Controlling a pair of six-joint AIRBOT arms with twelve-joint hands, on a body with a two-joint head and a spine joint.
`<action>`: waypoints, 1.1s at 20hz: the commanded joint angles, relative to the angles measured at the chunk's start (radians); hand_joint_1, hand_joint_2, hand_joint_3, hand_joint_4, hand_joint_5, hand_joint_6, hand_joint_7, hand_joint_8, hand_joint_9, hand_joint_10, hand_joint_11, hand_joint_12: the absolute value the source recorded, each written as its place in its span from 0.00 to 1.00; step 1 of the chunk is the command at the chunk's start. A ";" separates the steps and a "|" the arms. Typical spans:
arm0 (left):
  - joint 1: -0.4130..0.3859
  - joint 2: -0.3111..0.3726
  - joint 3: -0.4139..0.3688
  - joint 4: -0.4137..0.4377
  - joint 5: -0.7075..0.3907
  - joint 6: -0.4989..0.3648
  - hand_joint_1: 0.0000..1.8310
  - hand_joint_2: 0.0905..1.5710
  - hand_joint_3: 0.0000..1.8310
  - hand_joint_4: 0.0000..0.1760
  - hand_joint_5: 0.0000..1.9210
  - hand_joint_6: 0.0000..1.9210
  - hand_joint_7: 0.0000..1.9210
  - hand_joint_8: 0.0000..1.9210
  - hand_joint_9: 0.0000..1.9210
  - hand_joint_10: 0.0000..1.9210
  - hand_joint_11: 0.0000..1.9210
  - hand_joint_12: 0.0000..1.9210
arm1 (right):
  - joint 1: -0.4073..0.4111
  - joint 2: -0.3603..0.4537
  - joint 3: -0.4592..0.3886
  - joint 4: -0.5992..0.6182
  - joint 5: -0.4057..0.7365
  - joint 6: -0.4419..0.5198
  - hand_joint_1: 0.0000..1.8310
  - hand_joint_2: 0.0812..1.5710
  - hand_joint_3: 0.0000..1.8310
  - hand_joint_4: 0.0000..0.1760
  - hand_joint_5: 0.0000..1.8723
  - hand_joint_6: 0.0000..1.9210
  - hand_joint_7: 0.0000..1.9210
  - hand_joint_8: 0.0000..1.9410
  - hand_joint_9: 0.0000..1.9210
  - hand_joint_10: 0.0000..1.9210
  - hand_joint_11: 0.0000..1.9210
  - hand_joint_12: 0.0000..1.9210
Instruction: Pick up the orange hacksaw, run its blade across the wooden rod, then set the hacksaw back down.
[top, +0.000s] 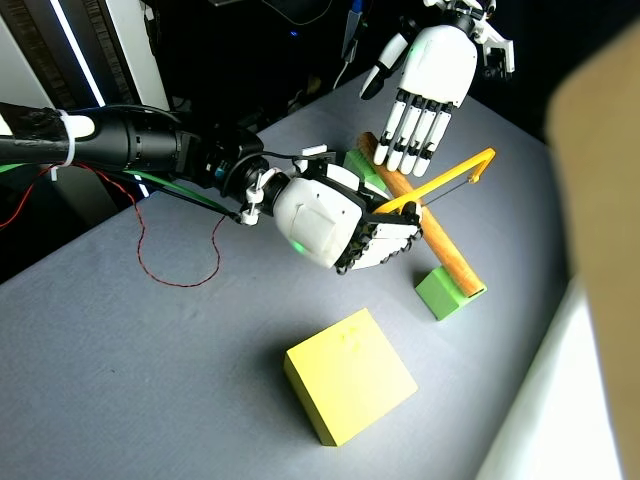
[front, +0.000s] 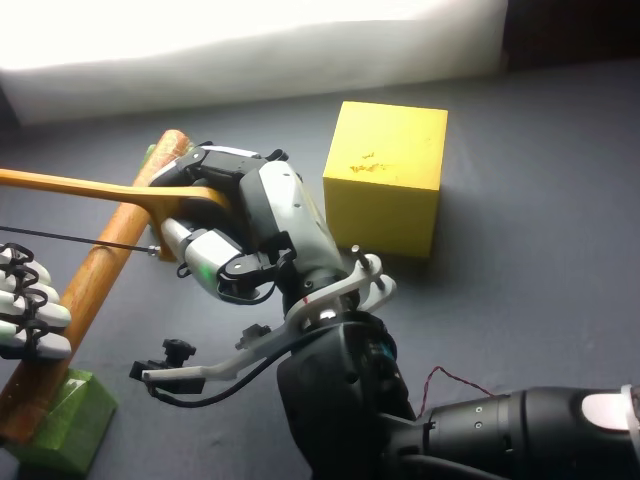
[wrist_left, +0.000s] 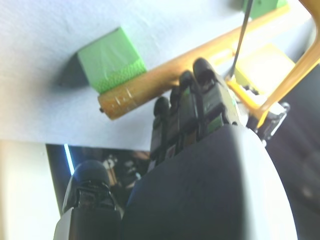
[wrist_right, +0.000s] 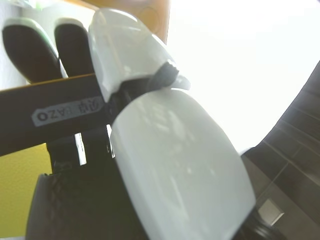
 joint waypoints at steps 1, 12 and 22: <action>-0.003 -0.001 0.006 -0.047 -0.011 -0.002 0.00 0.77 0.00 0.00 0.08 0.00 0.07 0.00 0.06 0.00 0.00 0.20 | 0.016 -0.001 0.003 -0.094 0.055 0.018 0.75 0.73 0.00 0.00 0.41 0.55 0.43 0.64 0.48 0.70 0.50 0.69; -0.002 -0.002 0.005 -0.052 -0.011 -0.002 0.00 0.77 0.00 0.00 0.07 0.00 0.07 0.00 0.06 0.00 0.00 0.20 | -0.025 0.070 -0.043 -0.162 0.072 0.042 0.76 0.70 0.00 0.00 0.44 0.48 0.47 0.60 0.54 0.63 0.51 0.67; -0.002 -0.001 0.005 -0.052 -0.011 -0.002 0.03 0.78 0.00 0.00 0.08 0.00 0.07 0.00 0.05 0.00 0.00 0.14 | -0.072 0.224 -0.246 -0.162 0.110 -0.026 0.75 0.73 0.00 0.00 0.43 0.51 0.43 0.66 0.48 0.70 0.49 0.74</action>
